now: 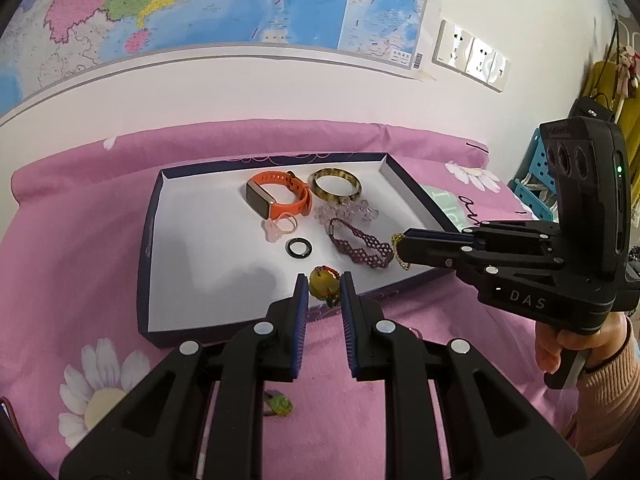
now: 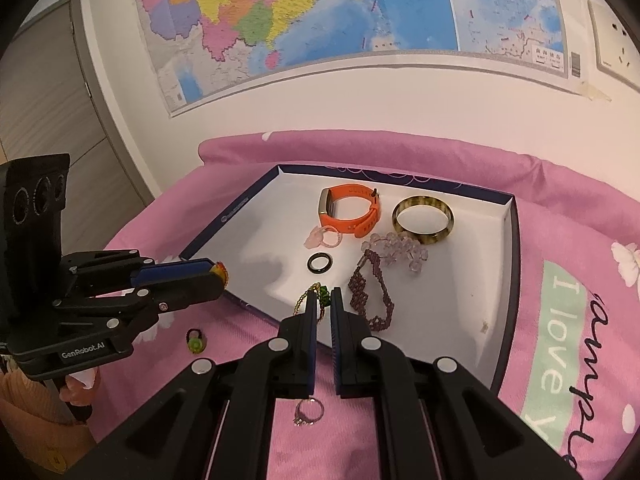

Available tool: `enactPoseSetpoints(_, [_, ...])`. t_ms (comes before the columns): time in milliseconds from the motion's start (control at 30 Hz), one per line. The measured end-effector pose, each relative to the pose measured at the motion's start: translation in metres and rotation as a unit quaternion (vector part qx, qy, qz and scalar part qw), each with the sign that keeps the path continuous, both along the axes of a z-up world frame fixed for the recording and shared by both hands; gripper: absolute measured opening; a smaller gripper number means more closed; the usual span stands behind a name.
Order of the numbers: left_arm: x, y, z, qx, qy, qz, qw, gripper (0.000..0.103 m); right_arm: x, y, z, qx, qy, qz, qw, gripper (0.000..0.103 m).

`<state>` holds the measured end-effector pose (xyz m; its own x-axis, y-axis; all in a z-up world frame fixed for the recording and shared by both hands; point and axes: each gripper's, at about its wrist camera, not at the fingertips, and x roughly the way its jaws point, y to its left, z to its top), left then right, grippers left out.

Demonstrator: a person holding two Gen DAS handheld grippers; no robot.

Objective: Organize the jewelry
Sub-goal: 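Carry the yellow ring and gold ring with both grippers over the box, then open both grippers to drop the yellow ring and gold ring into the box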

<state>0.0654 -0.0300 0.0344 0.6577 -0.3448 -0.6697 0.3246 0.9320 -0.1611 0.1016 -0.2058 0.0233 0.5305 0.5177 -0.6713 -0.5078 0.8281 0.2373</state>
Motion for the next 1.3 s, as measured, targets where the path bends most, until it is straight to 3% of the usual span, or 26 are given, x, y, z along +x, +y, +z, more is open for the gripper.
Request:
enactPoseSetpoints(533, [0.022,-0.009,-0.006,0.011,0.006,0.001,0.9999,0.017,0.021,0.01,-0.01,-0.023,0.012,0.001,1.0,0.005])
enactPoseSetpoints(1300, [0.054,-0.021,-0.032,0.031,0.046,0.001,0.9985,0.017,0.04,0.019,-0.032,-0.05,0.031,-0.011,0.998,0.006])
